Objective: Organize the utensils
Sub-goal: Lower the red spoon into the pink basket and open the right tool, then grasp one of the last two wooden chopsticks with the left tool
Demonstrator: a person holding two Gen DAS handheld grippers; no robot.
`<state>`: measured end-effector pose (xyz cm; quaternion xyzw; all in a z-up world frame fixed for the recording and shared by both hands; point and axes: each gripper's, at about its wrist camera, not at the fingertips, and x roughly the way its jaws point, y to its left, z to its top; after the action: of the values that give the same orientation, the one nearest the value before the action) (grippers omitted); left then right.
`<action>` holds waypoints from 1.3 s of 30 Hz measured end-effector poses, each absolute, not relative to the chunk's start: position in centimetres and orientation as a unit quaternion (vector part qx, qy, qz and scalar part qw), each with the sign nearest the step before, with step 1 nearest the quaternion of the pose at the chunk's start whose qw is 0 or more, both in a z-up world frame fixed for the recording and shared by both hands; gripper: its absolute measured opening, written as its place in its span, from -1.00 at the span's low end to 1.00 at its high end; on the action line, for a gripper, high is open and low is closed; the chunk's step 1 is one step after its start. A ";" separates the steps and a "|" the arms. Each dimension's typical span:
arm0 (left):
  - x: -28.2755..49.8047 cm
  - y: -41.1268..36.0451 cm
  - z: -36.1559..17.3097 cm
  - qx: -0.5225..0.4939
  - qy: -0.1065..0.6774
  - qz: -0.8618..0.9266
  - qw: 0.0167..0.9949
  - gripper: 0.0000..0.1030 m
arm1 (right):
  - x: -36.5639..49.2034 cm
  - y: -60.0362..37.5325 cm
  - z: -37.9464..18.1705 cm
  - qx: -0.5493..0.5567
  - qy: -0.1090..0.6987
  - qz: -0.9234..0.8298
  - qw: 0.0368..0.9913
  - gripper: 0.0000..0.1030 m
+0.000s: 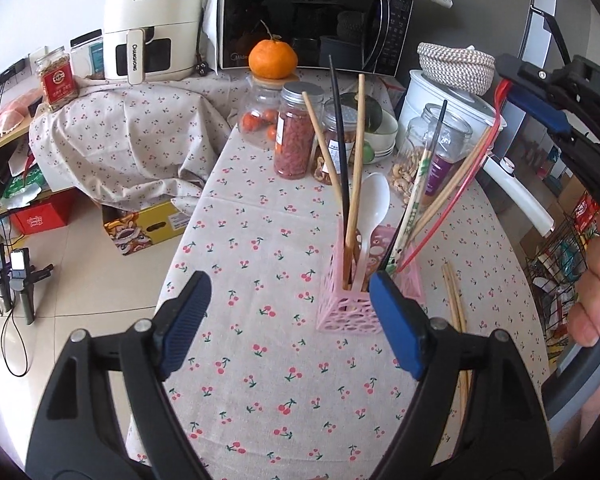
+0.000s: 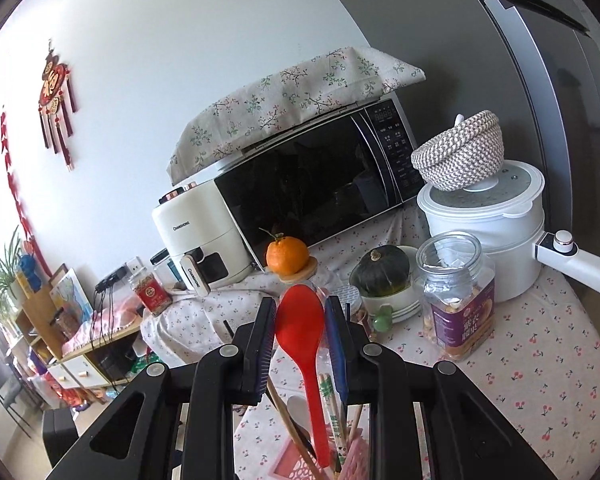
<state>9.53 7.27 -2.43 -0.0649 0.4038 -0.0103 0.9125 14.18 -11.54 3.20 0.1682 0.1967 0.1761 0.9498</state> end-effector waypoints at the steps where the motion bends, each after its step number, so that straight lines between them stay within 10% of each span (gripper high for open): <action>1: 9.6 7.3 -2.5 -0.064 0.406 -0.011 0.912 0.58 | 14.4 -11.3 2.8 0.167 0.202 0.176 0.949 -0.51; 8: 9.5 7.1 -2.6 -0.057 0.408 -0.015 0.911 0.61 | 14.6 -10.9 1.1 0.165 0.235 0.190 0.939 -0.46; 21: 8.6 7.1 -2.3 -0.068 0.415 -0.031 0.907 0.78 | 11.2 -15.6 2.7 0.125 0.279 0.156 0.939 0.27; 39: 6.3 1.5 -4.7 -0.017 0.464 -0.093 0.881 0.80 | 8.3 -23.9 -3.5 0.103 0.440 0.059 0.890 0.51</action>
<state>6.34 1.49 -4.69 -0.0168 0.4636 -0.0935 0.8809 8.30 -23.91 -3.45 0.1025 0.4400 0.0588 0.8902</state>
